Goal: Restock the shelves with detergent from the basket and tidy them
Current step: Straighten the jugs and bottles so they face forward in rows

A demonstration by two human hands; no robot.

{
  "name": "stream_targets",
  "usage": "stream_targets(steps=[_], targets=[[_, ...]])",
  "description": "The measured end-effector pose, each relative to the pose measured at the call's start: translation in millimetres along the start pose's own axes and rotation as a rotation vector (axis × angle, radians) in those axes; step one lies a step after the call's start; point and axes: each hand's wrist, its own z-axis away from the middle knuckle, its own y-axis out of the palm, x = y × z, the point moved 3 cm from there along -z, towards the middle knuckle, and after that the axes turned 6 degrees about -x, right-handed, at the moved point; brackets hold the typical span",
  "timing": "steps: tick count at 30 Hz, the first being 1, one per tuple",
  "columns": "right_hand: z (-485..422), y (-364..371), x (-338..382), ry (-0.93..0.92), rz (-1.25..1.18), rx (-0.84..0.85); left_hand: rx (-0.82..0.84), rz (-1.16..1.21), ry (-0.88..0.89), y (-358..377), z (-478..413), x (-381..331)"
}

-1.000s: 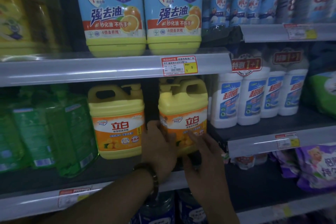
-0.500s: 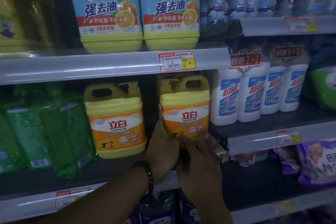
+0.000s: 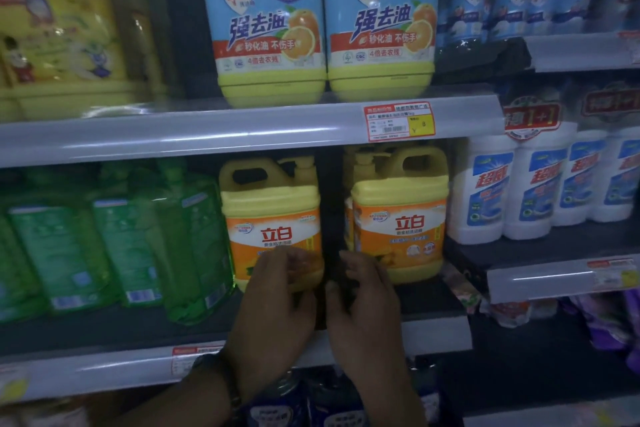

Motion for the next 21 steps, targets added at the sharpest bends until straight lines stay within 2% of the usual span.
stream_targets(steps=[5, 8, 10, 13, 17, 21], targets=[[3.3, 28.7, 15.2, -0.041, 0.047, 0.053, -0.070, -0.025, -0.051, -31.1, 6.9, 17.1], [2.5, 41.5, 17.2, -0.032, 0.113, 0.088, 0.009, 0.025, -0.144, -33.3, 5.7, 30.0], [1.6, 48.3, 20.1, -0.025, 0.153, 0.123, -0.013, 0.040, -0.178, -34.0, 3.3, 33.8], [-4.1, 53.7, 18.7, 0.013, 0.170, 0.151, -0.067, 0.104, -0.176, -36.3, 0.1, 43.5], [-13.1, 55.8, 13.6, 0.117, 0.010, 0.213, -0.047, 0.120, -0.150, -37.8, -2.5, 53.7], [-11.8, 57.8, 17.0, 0.096, 0.060, 0.234, -0.021, 0.155, -0.145, -35.7, -0.7, 57.9]])
